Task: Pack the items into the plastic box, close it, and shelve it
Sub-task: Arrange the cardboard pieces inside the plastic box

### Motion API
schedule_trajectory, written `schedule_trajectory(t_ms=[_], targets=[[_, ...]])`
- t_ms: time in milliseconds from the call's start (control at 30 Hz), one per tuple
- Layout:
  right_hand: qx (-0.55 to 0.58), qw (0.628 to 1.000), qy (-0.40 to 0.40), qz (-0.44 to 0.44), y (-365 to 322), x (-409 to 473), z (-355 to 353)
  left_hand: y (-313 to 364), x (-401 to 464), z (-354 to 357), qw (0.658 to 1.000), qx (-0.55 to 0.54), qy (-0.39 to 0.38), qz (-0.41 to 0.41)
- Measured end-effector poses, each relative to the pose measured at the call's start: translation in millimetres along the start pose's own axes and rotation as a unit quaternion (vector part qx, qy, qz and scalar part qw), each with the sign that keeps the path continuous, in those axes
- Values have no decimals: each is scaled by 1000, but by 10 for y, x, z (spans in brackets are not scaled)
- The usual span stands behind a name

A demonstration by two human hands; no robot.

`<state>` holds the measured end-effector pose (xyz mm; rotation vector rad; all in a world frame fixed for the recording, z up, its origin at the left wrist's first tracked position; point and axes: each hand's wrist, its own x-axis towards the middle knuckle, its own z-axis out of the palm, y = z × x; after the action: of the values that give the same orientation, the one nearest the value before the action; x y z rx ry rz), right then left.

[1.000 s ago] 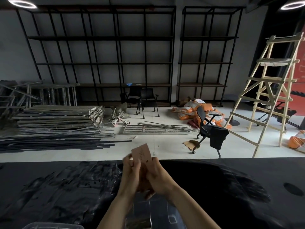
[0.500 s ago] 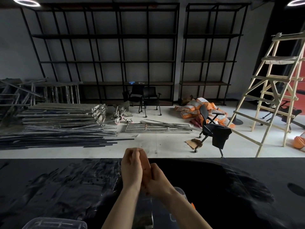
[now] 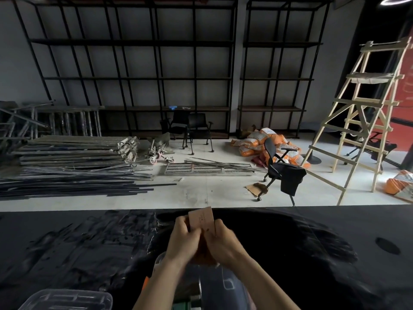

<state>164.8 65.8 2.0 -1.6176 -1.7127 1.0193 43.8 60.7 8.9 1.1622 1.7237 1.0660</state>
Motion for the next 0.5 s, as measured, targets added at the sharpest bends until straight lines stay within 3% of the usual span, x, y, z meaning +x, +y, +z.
schedule_trajectory(t_ms=[67,167,267,500], targets=[[-129,984,115,-37,90,-14,-116,-193,40,46,999,28,-19,-24],[-168,961,212,-51,265,-49,-286,-314,-60,108,995,64,-62,-53],[-209,963,163,-41,488,-63,-286,-209,-240,152,995,63,-48,-63],[-148,981,118,-33,730,-145,-143,-208,-549,225,985,120,-95,-83]])
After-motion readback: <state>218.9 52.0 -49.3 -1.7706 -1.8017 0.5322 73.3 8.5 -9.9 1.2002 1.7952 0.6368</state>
